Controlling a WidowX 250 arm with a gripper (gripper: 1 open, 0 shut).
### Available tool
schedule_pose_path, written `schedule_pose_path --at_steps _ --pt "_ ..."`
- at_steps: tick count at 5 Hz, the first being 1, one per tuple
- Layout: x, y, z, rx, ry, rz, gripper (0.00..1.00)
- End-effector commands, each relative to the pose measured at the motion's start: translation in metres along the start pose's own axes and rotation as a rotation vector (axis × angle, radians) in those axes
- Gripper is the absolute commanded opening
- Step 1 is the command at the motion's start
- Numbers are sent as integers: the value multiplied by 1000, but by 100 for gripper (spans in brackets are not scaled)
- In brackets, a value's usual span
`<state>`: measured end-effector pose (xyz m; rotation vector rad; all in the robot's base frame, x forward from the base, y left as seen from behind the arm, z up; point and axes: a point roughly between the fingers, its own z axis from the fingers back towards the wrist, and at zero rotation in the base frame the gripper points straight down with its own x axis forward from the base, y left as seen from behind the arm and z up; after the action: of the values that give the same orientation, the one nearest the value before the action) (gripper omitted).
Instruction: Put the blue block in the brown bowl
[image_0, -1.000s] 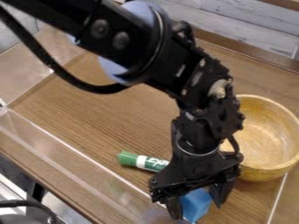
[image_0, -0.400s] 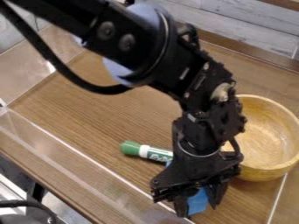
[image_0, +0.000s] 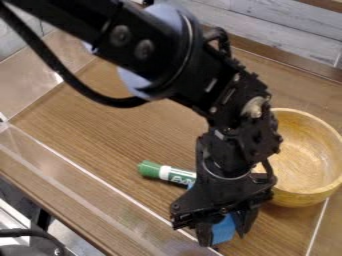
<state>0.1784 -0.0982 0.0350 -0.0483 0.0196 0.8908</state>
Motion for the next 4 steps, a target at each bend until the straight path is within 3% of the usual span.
schedule_pose_path --at_steps 1,4 --pt "1 -12 16 -61 -23 -22 0" --pt "4 -14 23 -59 -44 -68 0"
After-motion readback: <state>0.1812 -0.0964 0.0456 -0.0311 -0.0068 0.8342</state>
